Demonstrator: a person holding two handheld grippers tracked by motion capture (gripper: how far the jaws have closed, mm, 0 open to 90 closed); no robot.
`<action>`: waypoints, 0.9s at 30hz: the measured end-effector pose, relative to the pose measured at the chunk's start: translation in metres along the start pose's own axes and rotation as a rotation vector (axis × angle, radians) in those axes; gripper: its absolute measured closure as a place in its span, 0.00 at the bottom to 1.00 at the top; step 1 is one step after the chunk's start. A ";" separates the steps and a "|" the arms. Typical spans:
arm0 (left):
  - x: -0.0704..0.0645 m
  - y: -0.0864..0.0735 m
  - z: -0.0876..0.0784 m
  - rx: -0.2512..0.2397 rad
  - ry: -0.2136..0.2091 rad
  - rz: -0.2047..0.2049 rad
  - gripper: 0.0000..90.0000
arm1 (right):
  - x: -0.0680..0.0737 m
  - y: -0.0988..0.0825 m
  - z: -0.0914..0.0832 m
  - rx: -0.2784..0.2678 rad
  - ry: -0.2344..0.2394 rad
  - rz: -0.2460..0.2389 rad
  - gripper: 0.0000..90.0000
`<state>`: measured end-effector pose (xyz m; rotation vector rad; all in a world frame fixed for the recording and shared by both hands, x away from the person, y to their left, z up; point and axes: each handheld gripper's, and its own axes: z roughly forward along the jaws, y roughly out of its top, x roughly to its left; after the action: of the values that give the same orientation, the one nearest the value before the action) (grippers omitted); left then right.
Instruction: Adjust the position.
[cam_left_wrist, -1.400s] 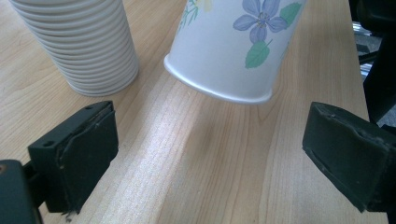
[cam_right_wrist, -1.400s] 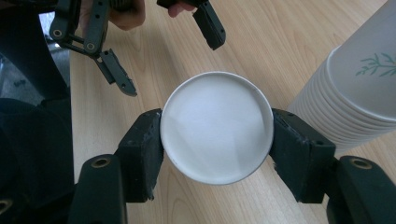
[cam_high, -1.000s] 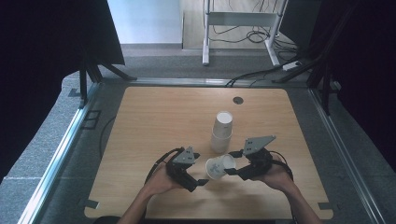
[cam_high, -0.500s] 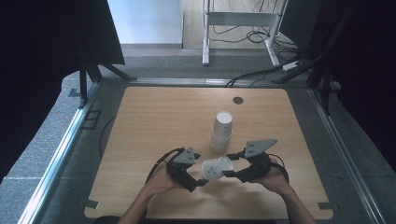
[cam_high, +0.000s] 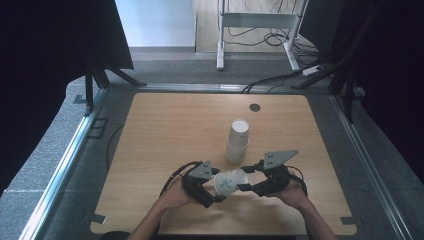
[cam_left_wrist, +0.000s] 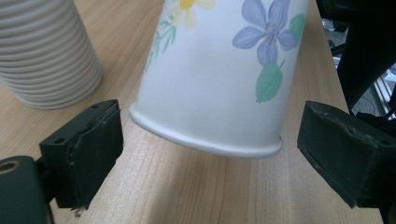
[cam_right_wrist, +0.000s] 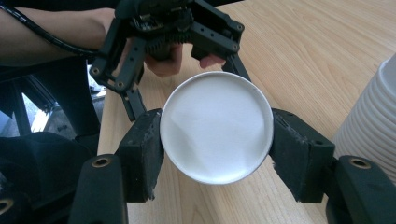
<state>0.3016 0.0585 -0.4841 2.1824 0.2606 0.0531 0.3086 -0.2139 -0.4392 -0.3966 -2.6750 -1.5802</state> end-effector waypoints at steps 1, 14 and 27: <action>0.000 0.000 0.001 0.004 0.000 0.010 0.08 | 0.000 0.000 0.000 -0.002 0.001 0.000 0.42; -0.003 0.002 0.006 0.008 0.004 0.041 0.17 | -0.001 -0.001 0.001 -0.011 0.032 0.004 0.42; -0.004 0.003 0.005 0.011 0.028 0.046 0.34 | -0.005 -0.003 -0.001 -0.002 0.039 0.011 0.42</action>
<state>0.2990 0.0520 -0.4837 2.1998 0.2272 0.1089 0.3126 -0.2173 -0.4417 -0.3752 -2.6384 -1.5705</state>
